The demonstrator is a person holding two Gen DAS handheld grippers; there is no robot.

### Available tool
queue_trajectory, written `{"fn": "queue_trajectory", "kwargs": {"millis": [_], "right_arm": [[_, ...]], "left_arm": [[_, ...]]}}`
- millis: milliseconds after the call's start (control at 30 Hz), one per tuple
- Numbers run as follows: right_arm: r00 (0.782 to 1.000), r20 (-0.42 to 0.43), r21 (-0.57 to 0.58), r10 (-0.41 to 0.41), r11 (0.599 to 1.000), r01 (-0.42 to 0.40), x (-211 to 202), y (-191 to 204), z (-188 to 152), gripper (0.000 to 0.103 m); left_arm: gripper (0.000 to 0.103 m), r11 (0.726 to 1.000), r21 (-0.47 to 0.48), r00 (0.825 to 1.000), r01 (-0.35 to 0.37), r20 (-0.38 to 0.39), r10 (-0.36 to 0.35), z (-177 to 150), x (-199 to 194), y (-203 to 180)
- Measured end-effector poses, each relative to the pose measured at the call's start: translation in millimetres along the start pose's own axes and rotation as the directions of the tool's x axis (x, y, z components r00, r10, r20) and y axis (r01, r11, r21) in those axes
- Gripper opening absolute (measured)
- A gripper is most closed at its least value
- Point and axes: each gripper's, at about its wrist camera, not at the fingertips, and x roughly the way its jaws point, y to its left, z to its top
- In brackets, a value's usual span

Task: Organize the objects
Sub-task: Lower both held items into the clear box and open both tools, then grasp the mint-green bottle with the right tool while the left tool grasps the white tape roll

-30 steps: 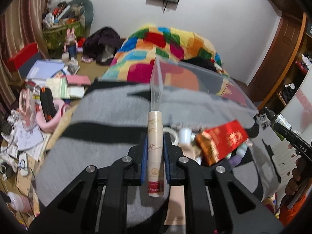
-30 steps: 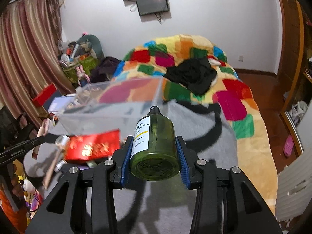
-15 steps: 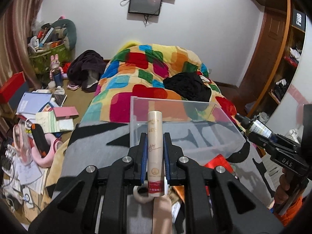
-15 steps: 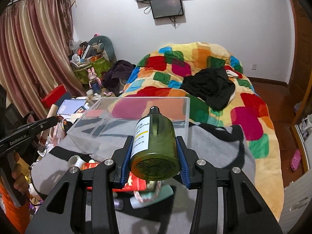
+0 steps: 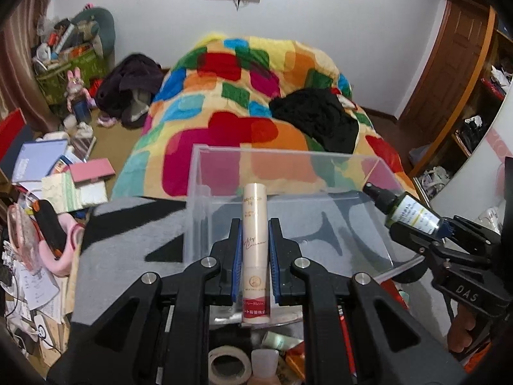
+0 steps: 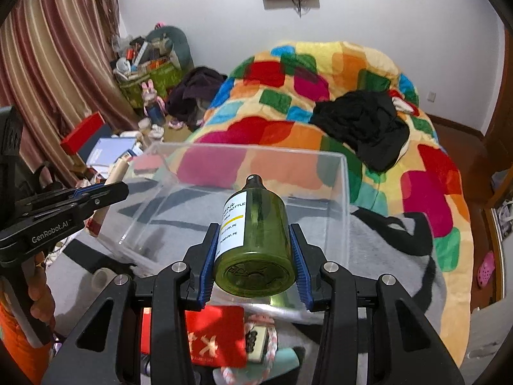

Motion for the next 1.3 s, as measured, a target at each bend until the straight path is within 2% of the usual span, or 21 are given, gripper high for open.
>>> {"fn": "queue_trajectory", "kwargs": {"millis": [267, 433, 567, 600, 667, 700, 733, 867, 933, 1033, 1100, 1200, 1300], "right_arm": [[0.997, -0.078, -0.016, 0.003, 1.0, -0.004, 29.5, -0.5, 0.9, 0.038], [0.997, -0.075, -0.064, -0.017, 0.998, 0.012, 30.3, 8.9, -2.6, 0.038], [0.997, -0.075, -0.058, -0.008, 0.998, 0.004, 26.7, 8.5, -2.8, 0.038], [0.997, -0.077, -0.059, -0.01, 0.998, 0.005, 25.2, 7.9, -3.7, 0.038], [0.997, -0.072, -0.059, -0.014, 0.998, 0.009, 22.0, 8.9, -4.9, 0.038], [0.998, -0.064, -0.06, -0.017, 0.998, 0.013, 18.1, 8.5, -6.1, 0.039], [0.998, -0.058, -0.061, -0.018, 0.998, 0.014, 15.0, 9.9, -7.2, 0.04], [0.999, -0.011, -0.071, -0.032, 0.997, 0.031, -5.4, 9.7, -12.6, 0.047], [0.999, 0.008, -0.071, -0.038, 0.997, 0.038, -15.0, 9.8, -16.3, 0.056], [0.998, 0.044, -0.067, -0.055, 0.996, 0.058, -31.8, 7.9, -23.5, 0.057], [0.996, 0.06, -0.065, -0.072, 0.995, 0.075, -42.3, 6.4, -29.9, 0.059], [0.993, 0.071, -0.049, -0.094, 0.994, 0.098, -52.8, 2.4, -40.8, 0.071], [0.991, 0.072, -0.03, -0.115, 0.993, 0.117, -62.2, -2.5, -58.4, 0.073]], "left_arm": [[0.014, 1.0, 0.024, 0.998, 0.012, -0.061, -0.011, 0.3, 20.1, -6.7], [0.014, 0.998, 0.062, 1.0, 0.012, -0.024, -0.011, -2.3, 12.1, -15.7], [0.015, 0.997, 0.08, 1.0, 0.018, 0.003, -0.018, -2.0, 2.1, -19.1], [0.018, 0.996, 0.082, 1.0, 0.02, 0.009, -0.02, -2.3, -0.7, -19.6], [0.035, 0.996, 0.079, 0.999, 0.033, 0.026, -0.035, -4.0, -8.2, -19.3], [0.053, 0.996, 0.074, 0.998, 0.041, 0.035, -0.044, -4.9, -11.9, -18.6], [0.065, 0.997, 0.062, 0.997, 0.05, 0.056, -0.054, -6.5, -18.7, -16.6], [0.07, 0.998, 0.063, 0.992, 0.03, 0.12, -0.037, -11.2, -38.9, -16.0], [0.079, 0.998, 0.065, 0.99, 0.006, 0.143, -0.015, -13.7, -46.9, -15.6], [0.091, 0.997, 0.065, 0.984, -0.028, 0.179, 0.016, -21.4, -60.4, -13.1], [0.092, 0.997, 0.067, 0.982, -0.048, 0.186, 0.035, -27.2, -66.7, -10.0], [0.092, 0.995, 0.066, 0.98, -0.078, 0.187, 0.064, -38.5, -73.7, -3.7], [0.092, 0.993, 0.075, 0.982, -0.093, 0.173, 0.079, -51.6, -76.1, 2.9]]}}
